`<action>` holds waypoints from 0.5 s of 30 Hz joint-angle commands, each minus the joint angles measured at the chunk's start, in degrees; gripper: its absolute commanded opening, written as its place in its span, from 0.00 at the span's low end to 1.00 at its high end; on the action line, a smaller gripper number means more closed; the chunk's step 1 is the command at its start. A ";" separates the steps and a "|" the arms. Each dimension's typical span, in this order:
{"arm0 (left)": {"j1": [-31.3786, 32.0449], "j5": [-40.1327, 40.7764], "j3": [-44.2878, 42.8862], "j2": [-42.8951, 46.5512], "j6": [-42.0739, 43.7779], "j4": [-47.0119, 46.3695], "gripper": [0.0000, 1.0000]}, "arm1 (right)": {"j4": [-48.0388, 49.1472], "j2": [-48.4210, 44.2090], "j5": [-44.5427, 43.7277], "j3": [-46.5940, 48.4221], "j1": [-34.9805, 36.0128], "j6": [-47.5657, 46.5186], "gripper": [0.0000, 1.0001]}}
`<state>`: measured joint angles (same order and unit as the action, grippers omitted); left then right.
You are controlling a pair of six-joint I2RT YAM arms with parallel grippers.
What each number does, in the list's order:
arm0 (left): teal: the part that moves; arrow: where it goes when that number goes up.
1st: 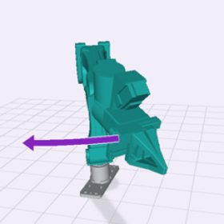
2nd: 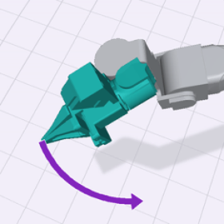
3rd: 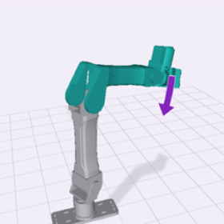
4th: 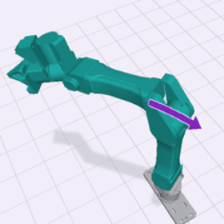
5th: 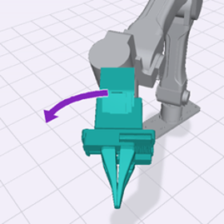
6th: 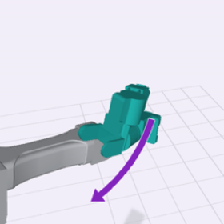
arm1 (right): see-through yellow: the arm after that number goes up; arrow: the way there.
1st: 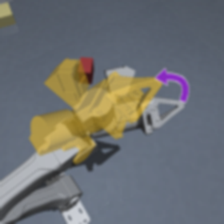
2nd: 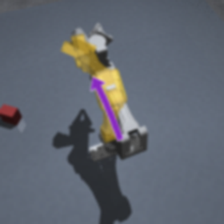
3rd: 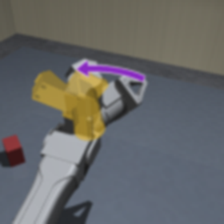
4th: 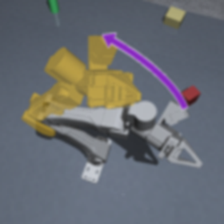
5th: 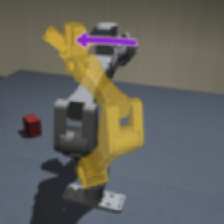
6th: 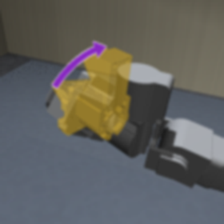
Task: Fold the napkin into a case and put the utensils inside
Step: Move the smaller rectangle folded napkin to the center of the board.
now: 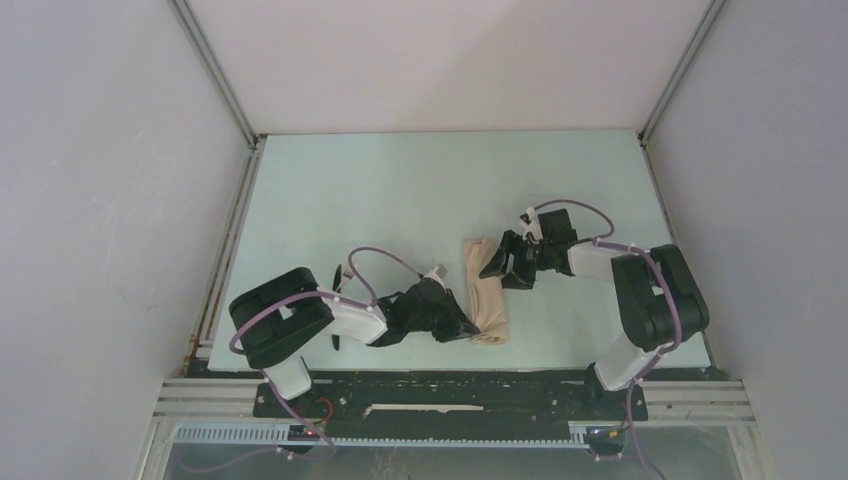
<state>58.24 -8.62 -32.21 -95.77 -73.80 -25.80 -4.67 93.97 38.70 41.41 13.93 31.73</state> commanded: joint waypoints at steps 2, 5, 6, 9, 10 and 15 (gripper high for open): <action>3.17 4.37 -3.98 -2.19 -9.38 -4.87 0.06 | 6.16 5.50 -2.21 5.35 2.62 -0.16 0.72; 3.24 3.19 -5.57 -3.85 -10.22 -5.36 0.20 | 5.04 8.26 -2.81 8.10 3.30 -1.24 0.69; 3.37 2.93 -5.88 -3.82 -8.82 -5.14 0.31 | 3.21 8.99 -2.94 9.46 3.44 -2.02 0.68; 2.76 3.39 -3.70 -0.03 -4.63 -1.86 0.65 | -3.25 9.53 -5.29 13.23 4.13 -6.12 0.70; 2.10 3.86 -2.15 2.43 -2.44 0.05 0.70 | -6.22 8.74 -6.66 14.35 4.14 -7.54 0.73; -2.88 8.22 0.54 21.76 13.01 19.56 0.79 | -17.57 3.97 -14.76 17.84 4.30 -14.70 0.84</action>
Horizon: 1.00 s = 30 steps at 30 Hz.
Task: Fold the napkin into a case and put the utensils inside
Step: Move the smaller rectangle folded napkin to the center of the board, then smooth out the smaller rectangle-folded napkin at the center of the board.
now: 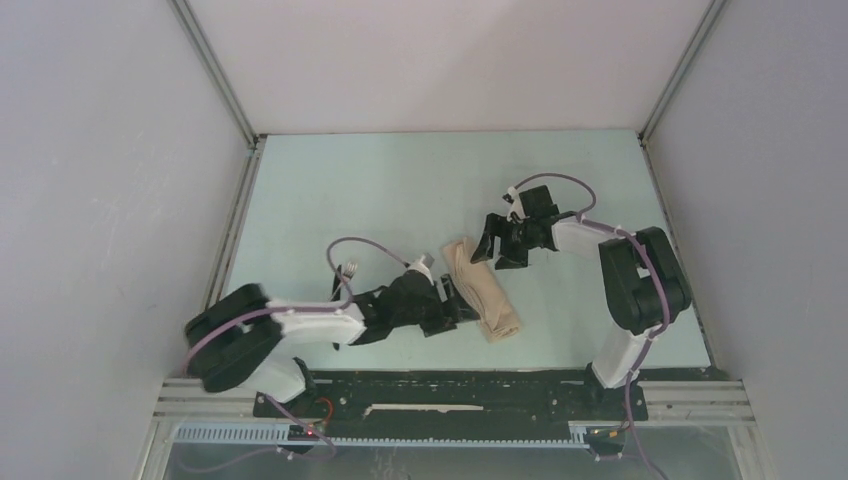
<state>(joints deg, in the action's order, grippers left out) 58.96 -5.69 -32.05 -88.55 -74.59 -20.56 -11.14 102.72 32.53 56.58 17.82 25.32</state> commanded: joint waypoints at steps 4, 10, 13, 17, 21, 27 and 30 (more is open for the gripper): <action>-9.59 11.09 -3.08 24.49 22.66 27.51 0.81 | -16.29 -10.66 -12.98 3.42 1.45 -10.83 0.86; -18.99 4.09 -18.66 12.56 25.88 35.46 0.86 | -11.88 -16.08 -5.87 -0.79 5.17 -5.98 0.67; -18.88 3.83 -27.09 2.62 28.06 36.82 0.85 | -3.93 -18.45 -1.24 -6.71 6.09 -2.48 0.58; -18.73 5.49 -36.36 -6.92 29.80 40.42 0.81 | 0.29 -19.40 0.70 -12.21 6.69 -0.35 0.51; -17.89 8.32 -42.42 -12.98 28.84 44.42 0.82 | 2.24 -19.37 0.96 -15.46 7.88 0.97 0.46; -15.49 12.30 -45.88 -16.53 27.22 45.24 0.79 | 2.36 -19.70 -0.03 -17.31 9.47 1.60 0.37; -15.07 12.57 -47.25 -17.75 26.96 45.26 0.69 | 2.00 -20.20 -1.19 -18.07 10.65 1.68 0.34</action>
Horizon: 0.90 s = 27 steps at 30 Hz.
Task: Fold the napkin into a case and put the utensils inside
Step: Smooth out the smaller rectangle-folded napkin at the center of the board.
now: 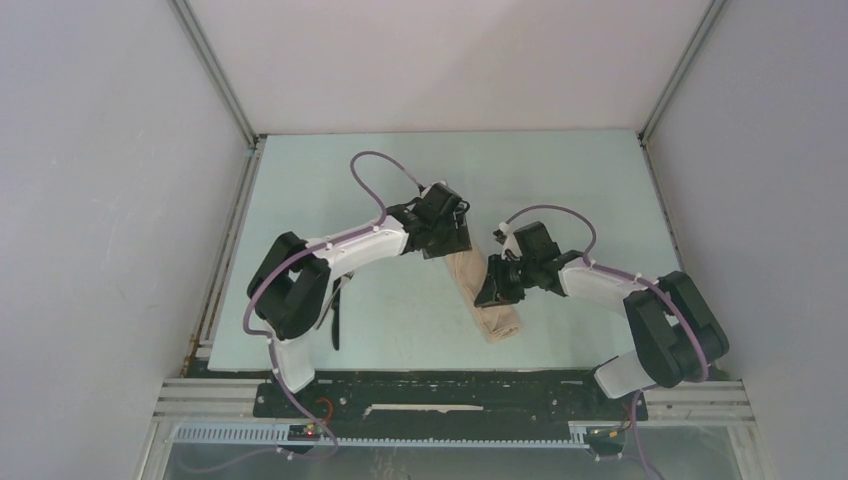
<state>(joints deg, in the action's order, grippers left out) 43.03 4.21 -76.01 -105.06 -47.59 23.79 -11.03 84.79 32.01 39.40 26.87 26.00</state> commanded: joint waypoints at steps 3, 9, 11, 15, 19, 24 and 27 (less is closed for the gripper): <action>1.02 2.45 -4.77 -2.46 0.22 0.73 0.60 | 2.24 -2.95 -0.95 -2.29 2.16 1.39 0.33; 1.12 1.68 -5.60 -3.71 0.18 0.42 0.55 | 1.76 -3.72 -2.17 -4.12 2.35 1.61 0.33; 1.03 1.99 -5.27 -3.42 0.38 0.09 0.49 | 1.42 -4.40 -2.81 -4.83 2.36 1.73 0.32; 0.08 1.28 -3.58 -2.05 0.66 -1.86 0.33 | 0.66 -5.13 -4.58 -7.00 2.59 2.84 0.28; -1.92 -3.40 0.69 -0.96 1.08 -8.02 0.19 | 0.93 -7.19 -6.40 -10.94 2.82 4.98 0.25; -4.95 -9.26 9.28 2.23 0.81 -17.33 0.06 | 1.61 -10.39 -8.84 -15.01 3.02 7.10 0.25; -7.56 -15.47 15.49 4.02 0.37 -26.69 0.05 | 0.68 -12.62 -10.50 -15.89 3.01 8.51 0.25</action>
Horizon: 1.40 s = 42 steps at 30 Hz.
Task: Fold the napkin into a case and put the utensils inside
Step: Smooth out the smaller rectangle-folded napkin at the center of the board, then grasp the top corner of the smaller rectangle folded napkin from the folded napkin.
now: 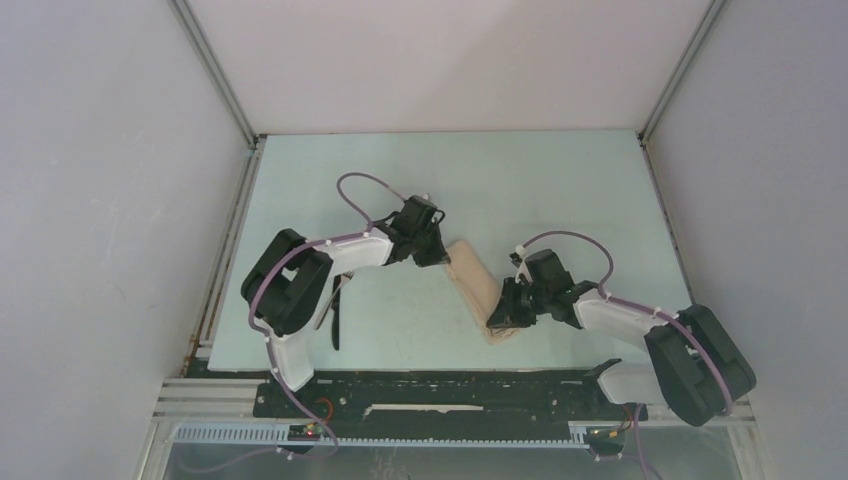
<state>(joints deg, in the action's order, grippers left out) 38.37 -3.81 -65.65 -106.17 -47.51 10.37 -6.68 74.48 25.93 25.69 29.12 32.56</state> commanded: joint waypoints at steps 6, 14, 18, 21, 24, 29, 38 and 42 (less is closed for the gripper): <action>-4.16 -17.53 8.42 2.81 -3.79 -25.62 0.06 | -3.84 -6.61 -2.83 1.55 0.98 -1.70 0.26; -5.32 -19.34 10.12 2.53 -6.43 -28.79 0.04 | 8.62 -4.69 -5.14 10.32 2.83 -14.23 0.55; -6.81 -20.82 10.76 3.30 -7.81 -28.02 0.02 | 11.59 2.65 -10.74 16.95 3.64 -20.19 0.60; -7.47 -21.92 11.53 3.24 -8.99 -28.47 0.01 | 11.86 8.08 -14.62 21.70 4.66 -24.50 0.60; -7.61 -23.16 11.76 2.72 -10.35 -29.42 0.00 | 12.18 11.66 -14.60 24.62 5.01 -26.41 0.55; -7.63 -23.72 11.97 2.94 -11.36 -30.34 0.00 | 10.71 14.74 -14.60 26.74 5.76 -27.21 0.46; -7.69 -24.48 12.11 3.26 -12.26 -31.16 0.00 | 10.27 17.95 -19.40 27.99 7.92 -27.89 0.50; -7.72 -24.48 12.05 3.33 -12.26 -31.16 0.00 | 9.87 18.76 -21.11 29.04 8.26 -28.29 0.45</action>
<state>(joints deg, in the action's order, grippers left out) 30.87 -27.22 -53.76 -104.27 -59.09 -18.76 2.33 92.90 8.27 51.79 36.62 5.98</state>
